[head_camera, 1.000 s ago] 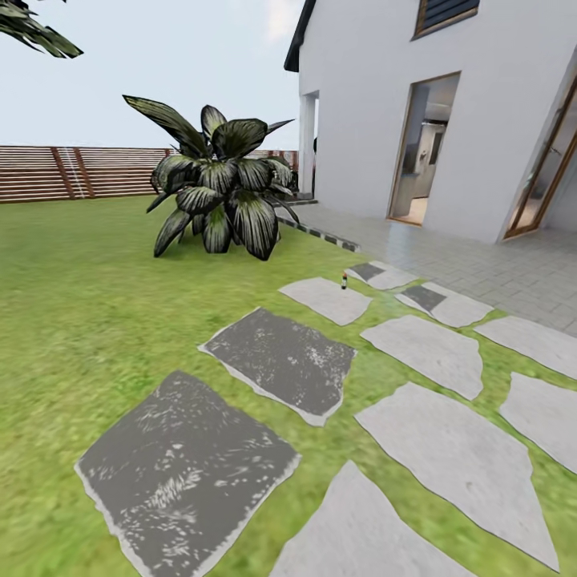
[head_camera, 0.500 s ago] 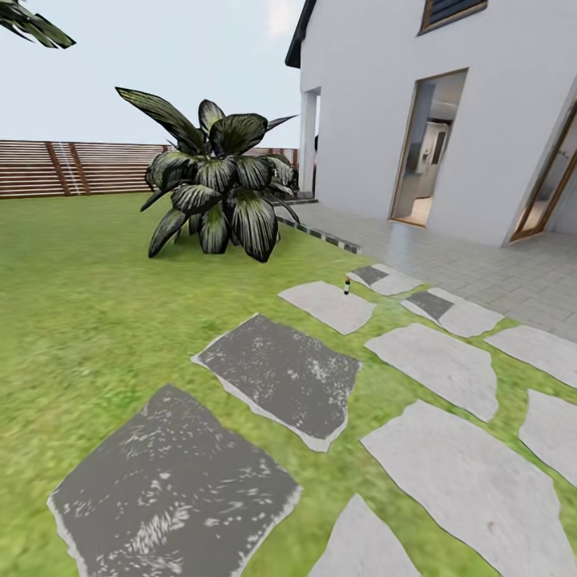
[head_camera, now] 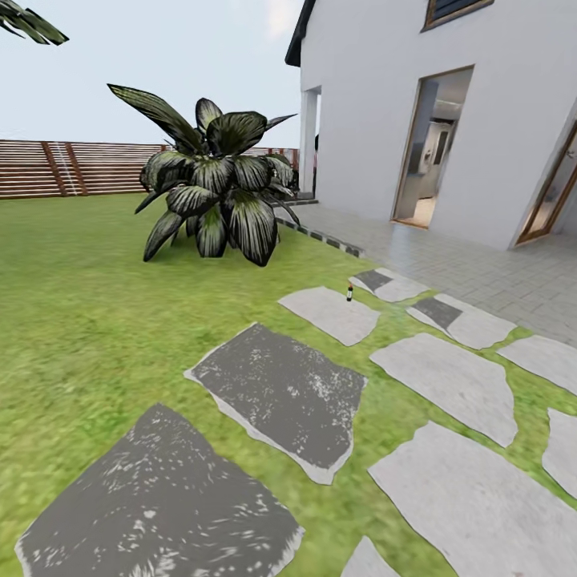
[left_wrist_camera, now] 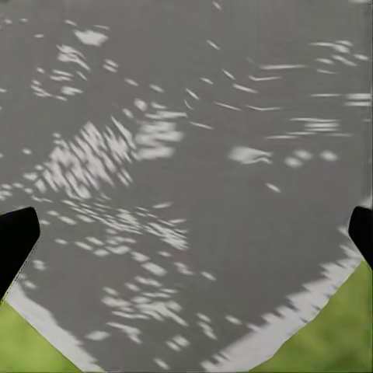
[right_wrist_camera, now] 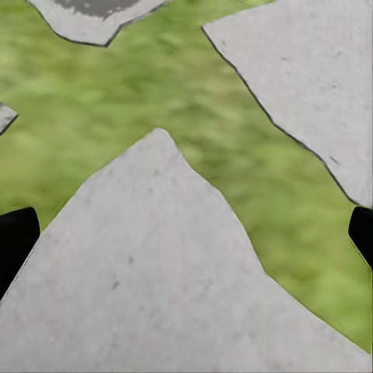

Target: Pick up the pesticide atomizer in the garden and spray insectifuge to fully cover both potted plants in the garden.

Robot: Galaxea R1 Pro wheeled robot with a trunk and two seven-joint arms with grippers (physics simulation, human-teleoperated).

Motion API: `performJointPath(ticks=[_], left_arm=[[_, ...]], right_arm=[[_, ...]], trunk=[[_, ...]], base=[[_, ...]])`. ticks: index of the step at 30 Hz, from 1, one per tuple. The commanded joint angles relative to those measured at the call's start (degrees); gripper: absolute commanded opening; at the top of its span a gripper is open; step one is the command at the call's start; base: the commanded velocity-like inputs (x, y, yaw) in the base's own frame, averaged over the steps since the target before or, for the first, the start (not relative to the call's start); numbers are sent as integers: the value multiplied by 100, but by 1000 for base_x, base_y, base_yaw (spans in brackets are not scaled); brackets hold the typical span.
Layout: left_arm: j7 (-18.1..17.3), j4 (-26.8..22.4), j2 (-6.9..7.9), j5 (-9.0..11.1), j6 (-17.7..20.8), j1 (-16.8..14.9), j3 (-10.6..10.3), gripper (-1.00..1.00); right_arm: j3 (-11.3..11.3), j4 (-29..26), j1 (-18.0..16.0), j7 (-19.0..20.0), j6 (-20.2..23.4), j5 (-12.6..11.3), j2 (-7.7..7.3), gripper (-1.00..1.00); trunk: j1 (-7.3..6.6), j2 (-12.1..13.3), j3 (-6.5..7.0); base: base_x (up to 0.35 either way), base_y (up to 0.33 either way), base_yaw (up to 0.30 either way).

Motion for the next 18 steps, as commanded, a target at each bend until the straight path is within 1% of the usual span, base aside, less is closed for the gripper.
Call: performJointPath(ticks=[1, 18], left_arm=[[-3, 5, 0, 37, -18, -3, -3, 100], [-3, 5, 0, 38, -12, -3, 0, 100]], right_arm=[[1, 4, -3, -2, -16, 3, -1, 100], [1, 4, -3, -2, -14, 3, -1, 100]], trunk=[[2, -2, -5], [2, -2, -5]], base=[[339, 0, 0], [339, 0, 0]])
